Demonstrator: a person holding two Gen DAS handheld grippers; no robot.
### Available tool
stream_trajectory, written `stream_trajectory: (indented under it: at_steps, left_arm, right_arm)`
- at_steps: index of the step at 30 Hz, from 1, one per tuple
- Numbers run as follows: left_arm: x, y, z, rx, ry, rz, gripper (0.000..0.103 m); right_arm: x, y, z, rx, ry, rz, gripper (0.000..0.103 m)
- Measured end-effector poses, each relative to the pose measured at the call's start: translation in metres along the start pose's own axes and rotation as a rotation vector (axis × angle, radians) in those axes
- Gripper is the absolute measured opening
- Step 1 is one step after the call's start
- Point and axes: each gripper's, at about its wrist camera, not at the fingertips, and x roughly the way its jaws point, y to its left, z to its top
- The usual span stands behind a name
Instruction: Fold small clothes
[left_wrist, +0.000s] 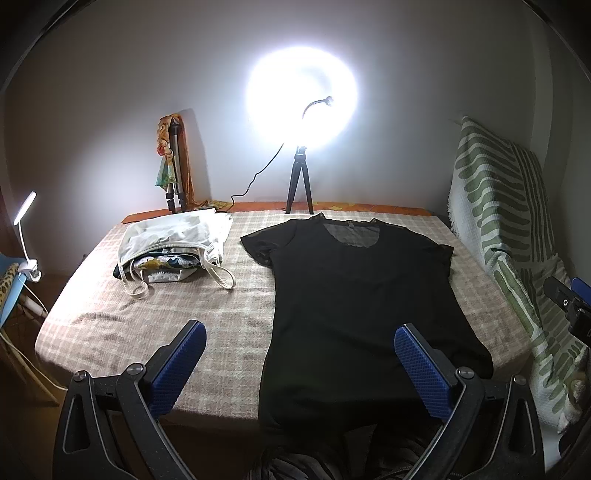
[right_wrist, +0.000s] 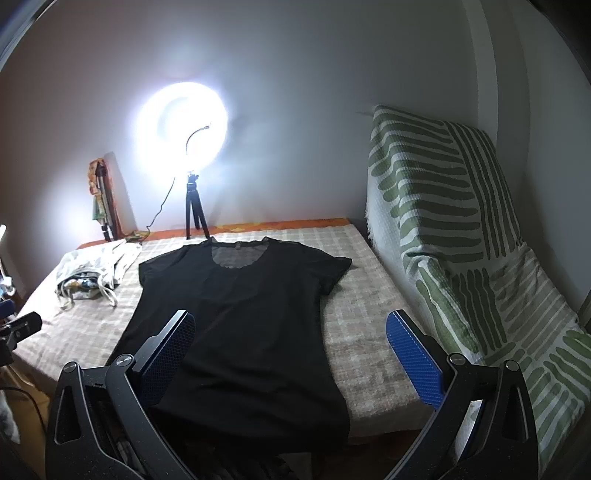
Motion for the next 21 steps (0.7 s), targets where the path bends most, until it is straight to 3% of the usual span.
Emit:
stream_trajectory:
  at_steps: [21]
  left_arm:
    - [-0.009, 0.008, -0.017, -0.006, -0.002, 0.063, 0.102]
  right_arm:
    - [-0.001, 0.026, 0.008, -0.075, -0.035, 0.081, 0.103]
